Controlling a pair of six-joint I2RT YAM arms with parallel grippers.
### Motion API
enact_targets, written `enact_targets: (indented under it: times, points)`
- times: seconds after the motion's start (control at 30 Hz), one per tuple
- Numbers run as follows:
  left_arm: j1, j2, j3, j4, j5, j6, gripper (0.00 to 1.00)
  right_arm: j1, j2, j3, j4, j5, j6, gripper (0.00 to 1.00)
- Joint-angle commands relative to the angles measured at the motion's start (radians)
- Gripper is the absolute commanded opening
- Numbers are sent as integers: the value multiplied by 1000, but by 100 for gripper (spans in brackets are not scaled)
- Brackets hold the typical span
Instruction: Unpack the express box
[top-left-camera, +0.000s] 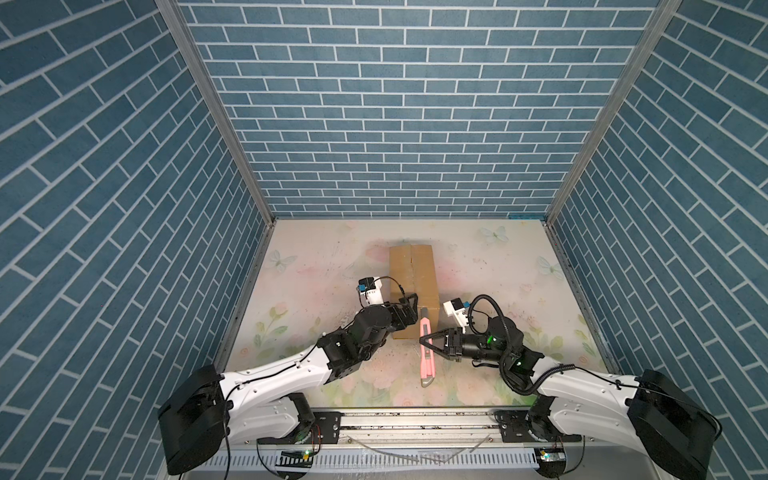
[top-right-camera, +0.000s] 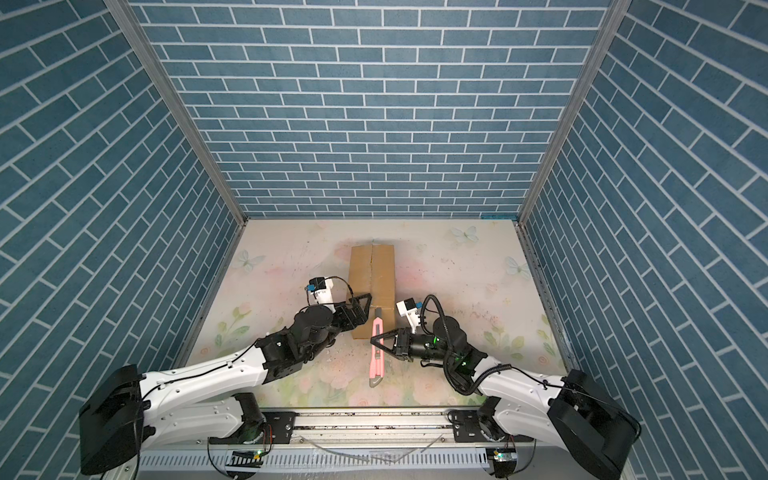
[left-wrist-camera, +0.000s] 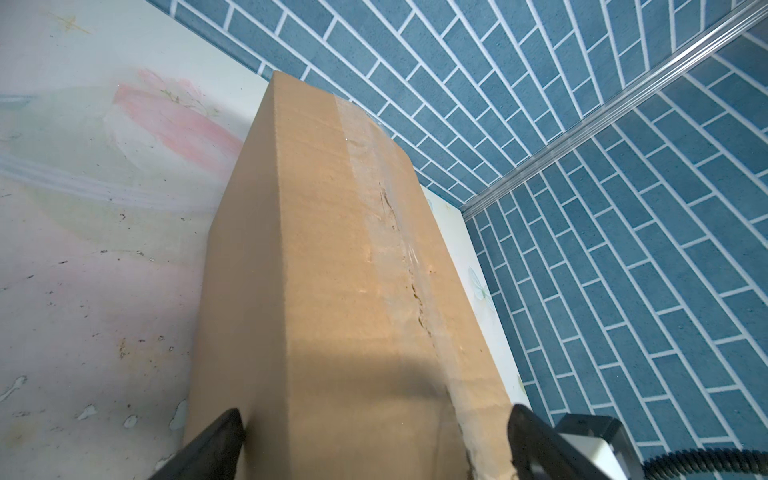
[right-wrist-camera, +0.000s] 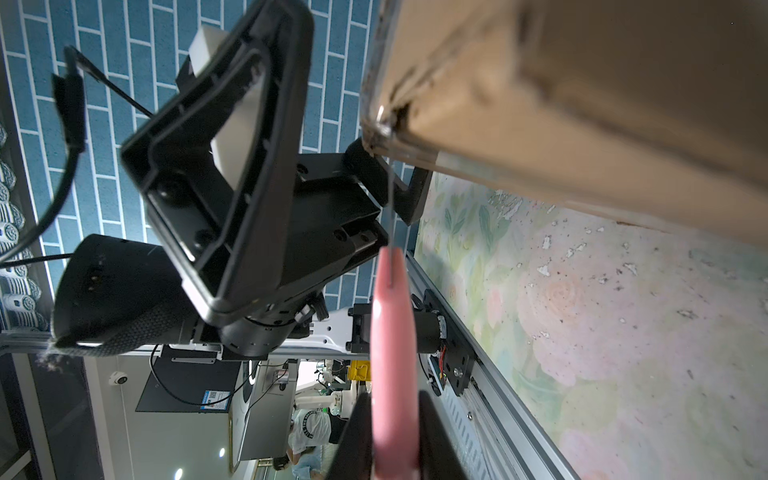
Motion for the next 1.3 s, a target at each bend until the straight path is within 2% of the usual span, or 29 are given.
enact_targets:
  times: [0.0, 0.4, 1.27]
  points:
    - [-10, 10, 11, 54, 22, 1, 100, 10, 4, 49, 64, -18, 18, 0]
    - [-20, -8, -79, 101, 6, -34, 99, 10, -5, 24, 126, 27, 60, 0]
    - [-32, 45, -61, 180, 13, -26, 99, 12, 31, 42, 169, -18, 72, 0]
